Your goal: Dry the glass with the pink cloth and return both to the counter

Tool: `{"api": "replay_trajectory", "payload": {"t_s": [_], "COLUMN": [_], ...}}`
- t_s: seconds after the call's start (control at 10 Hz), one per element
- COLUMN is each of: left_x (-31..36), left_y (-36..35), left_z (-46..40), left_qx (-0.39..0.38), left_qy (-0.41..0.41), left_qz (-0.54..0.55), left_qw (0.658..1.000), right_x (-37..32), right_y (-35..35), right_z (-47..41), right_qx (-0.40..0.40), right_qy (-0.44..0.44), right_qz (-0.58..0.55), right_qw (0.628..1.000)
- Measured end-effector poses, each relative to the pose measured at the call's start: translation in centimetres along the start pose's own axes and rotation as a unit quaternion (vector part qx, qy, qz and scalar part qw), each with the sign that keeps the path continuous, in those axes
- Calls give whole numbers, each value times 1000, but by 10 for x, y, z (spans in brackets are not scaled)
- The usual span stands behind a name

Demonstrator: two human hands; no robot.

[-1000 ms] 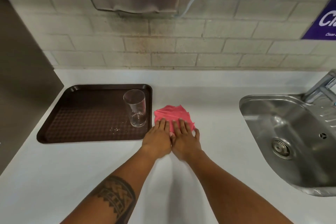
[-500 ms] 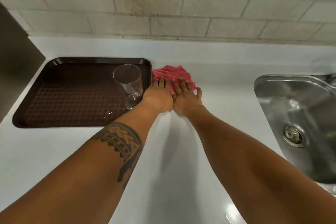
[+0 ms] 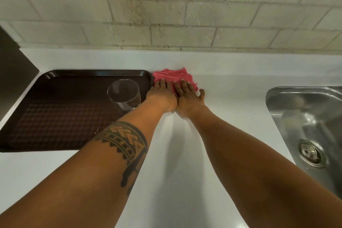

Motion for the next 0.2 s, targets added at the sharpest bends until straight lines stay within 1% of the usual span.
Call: {"api": "replay_trajectory", "payload": {"t_s": [0.1, 0.2], "left_x": [2, 12], "left_y": [-2, -3], "left_z": [6, 26], "left_qx": [22, 84], "left_qy": [9, -5], "left_qz": [35, 26], "left_qw": [999, 996], "right_x": [1, 2], "right_y": [3, 9], "right_z": [6, 32], "right_qx": [34, 143], "right_qy": [-2, 26], "right_qz": [-28, -30], "right_qw": [999, 989]}}
Point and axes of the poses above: each hand's wrist, its own z-axis away from the middle knuckle, its own y-axis out of the back of the hand, x = y × z, the point moved 2 cm from there along -z, towards the middle knuckle, and after that the axes turned 6 degrees about -y, right-handed, at the moved point
